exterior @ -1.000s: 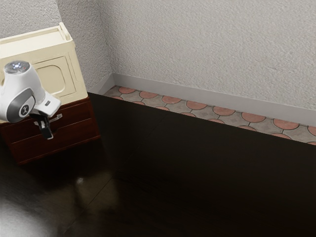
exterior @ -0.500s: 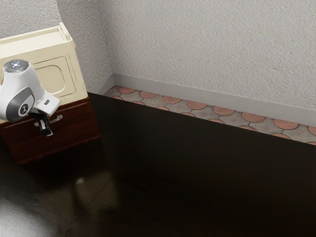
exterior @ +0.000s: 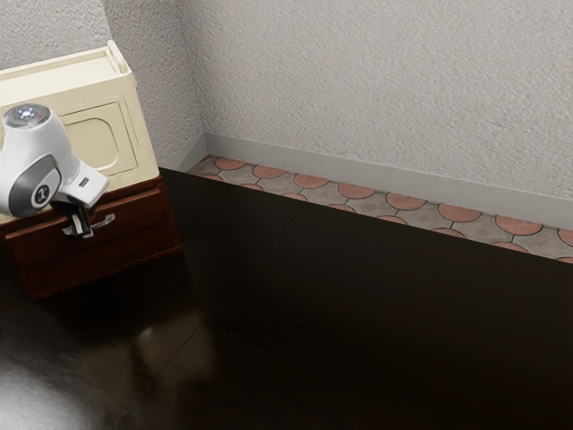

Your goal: Pull the drawer handle with one arm to open the drawer

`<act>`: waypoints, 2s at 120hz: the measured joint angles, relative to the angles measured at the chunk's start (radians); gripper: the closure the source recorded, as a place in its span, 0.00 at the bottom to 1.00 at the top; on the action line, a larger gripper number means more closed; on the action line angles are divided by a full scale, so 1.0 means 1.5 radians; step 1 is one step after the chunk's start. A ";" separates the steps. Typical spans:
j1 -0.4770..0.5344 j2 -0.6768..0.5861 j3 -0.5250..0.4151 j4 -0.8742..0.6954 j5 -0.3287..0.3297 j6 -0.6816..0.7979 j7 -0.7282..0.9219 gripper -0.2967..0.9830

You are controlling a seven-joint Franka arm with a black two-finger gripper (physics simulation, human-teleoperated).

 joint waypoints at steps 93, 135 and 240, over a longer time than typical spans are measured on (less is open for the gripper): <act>-0.023 -0.066 -0.014 -0.054 0.001 -0.022 -0.023 0.85; -0.021 -0.100 -0.023 -0.089 0.002 -0.023 -0.031 0.85; -0.022 -0.177 -0.056 -0.150 0.003 -0.056 -0.051 0.85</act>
